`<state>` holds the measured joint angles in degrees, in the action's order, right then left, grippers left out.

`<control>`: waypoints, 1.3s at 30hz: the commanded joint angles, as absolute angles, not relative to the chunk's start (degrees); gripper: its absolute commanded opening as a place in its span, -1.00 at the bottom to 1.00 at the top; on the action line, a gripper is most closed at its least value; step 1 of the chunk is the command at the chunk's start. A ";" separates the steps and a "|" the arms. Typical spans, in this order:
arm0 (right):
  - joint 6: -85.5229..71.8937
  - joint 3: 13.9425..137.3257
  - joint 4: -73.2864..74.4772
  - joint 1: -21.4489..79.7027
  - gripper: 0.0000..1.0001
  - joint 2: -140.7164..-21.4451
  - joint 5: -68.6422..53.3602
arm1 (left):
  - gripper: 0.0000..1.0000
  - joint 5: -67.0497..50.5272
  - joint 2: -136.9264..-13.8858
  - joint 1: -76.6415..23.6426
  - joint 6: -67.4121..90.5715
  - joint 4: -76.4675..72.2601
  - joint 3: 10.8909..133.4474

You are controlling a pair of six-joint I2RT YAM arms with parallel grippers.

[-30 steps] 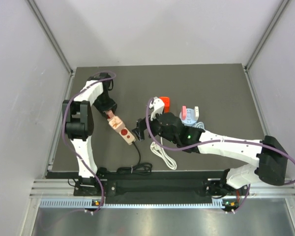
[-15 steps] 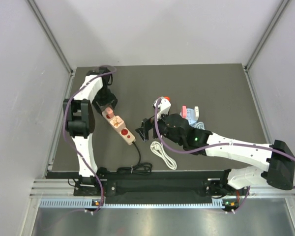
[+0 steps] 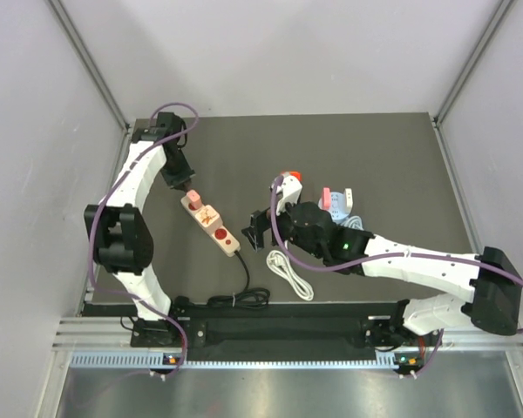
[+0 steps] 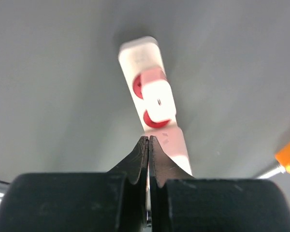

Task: Insert the plug
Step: Reset both arms

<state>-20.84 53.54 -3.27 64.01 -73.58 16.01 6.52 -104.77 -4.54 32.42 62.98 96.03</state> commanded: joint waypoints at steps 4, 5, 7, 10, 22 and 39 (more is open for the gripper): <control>-21.62 55.46 -4.22 65.04 0.99 -74.18 16.35 | -1.00 0.79 -100.72 -4.40 30.32 52.13 85.82; -21.80 55.46 -4.22 65.04 1.00 -74.09 16.35 | -1.00 1.23 -101.16 -4.39 30.32 49.68 83.95; -21.88 55.20 -3.96 65.21 0.99 -73.83 16.44 | -1.00 1.93 -103.52 -4.31 30.41 48.17 80.18; -21.97 55.11 -2.56 65.30 0.99 -73.04 16.61 | -1.00 2.81 -106.69 -3.96 30.32 48.77 81.37; -26.08 56.34 4.83 65.39 0.99 -69.79 21.08 | -0.98 -2.53 -95.72 -7.98 28.40 58.03 104.51; -37.27 69.44 37.01 64.60 0.99 -51.17 49.66 | 0.98 -19.25 -51.60 -21.09 22.68 17.13 63.54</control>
<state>-35.77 67.81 33.08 64.38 -55.81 43.64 -17.85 -53.43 -21.34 24.93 25.91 63.79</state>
